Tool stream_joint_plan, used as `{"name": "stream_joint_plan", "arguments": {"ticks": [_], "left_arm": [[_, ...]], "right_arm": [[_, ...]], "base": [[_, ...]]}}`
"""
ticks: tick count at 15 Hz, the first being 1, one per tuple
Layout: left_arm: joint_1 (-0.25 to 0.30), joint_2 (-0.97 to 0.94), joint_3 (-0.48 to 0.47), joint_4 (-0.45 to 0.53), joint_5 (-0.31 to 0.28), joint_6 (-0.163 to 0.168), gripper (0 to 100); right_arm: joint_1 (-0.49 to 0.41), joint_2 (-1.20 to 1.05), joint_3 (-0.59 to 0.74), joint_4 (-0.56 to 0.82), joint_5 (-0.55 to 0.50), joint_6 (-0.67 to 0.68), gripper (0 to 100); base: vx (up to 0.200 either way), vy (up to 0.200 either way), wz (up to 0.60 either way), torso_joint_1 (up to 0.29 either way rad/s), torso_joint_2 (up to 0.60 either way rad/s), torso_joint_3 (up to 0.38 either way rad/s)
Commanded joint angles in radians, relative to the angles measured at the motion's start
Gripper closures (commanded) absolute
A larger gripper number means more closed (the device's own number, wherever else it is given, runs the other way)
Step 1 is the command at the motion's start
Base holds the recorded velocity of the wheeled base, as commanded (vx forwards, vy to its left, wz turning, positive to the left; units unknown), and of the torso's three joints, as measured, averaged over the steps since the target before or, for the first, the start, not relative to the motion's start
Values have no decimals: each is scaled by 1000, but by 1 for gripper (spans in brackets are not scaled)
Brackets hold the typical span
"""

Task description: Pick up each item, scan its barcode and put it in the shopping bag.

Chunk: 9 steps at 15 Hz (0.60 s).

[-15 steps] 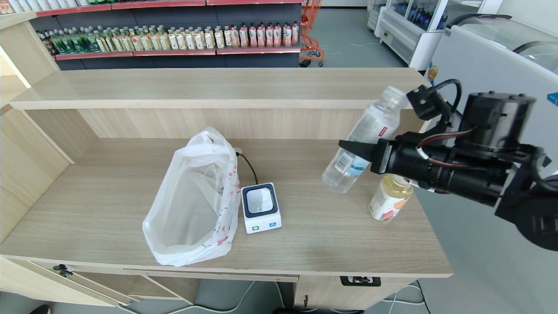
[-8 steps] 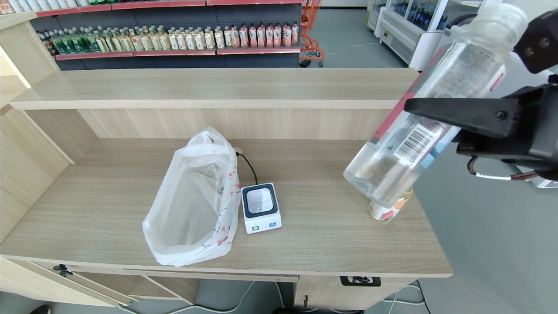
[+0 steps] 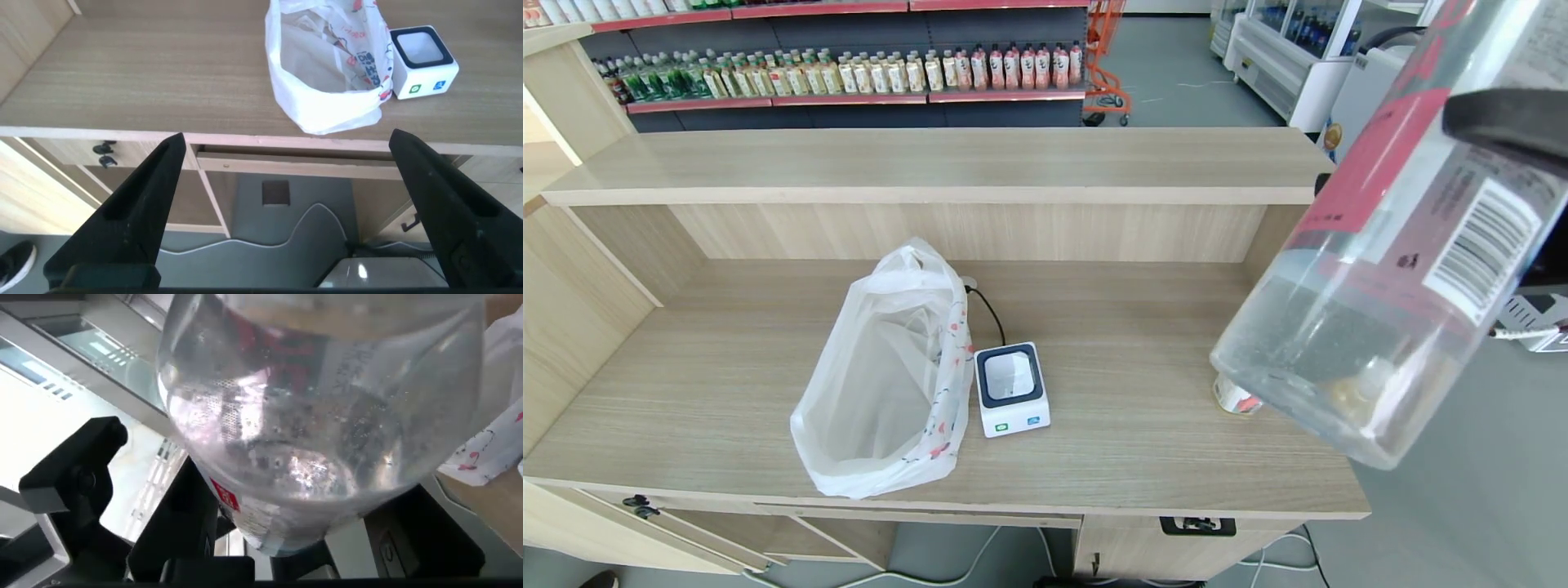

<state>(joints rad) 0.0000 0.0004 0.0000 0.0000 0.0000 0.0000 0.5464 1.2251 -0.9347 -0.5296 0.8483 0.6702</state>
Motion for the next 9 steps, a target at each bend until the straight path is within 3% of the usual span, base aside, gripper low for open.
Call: {"name": "stream_joint_plan", "arguments": {"ticks": [1,5,9], "left_arm": [[0,1,0,0,0,0,0],[0,0,0,0,0,0,0],[0,0,0,0,0,0,0]], "right_arm": [[12,-21,36,0,14,-6,100],[83,-78,165,2,14,-95,100],[142,-78,172,3,0,-112,100]], "base": [[0,0,0,0,0,0],[0,0,0,0,0,0],[0,0,0,0,0,0]]}}
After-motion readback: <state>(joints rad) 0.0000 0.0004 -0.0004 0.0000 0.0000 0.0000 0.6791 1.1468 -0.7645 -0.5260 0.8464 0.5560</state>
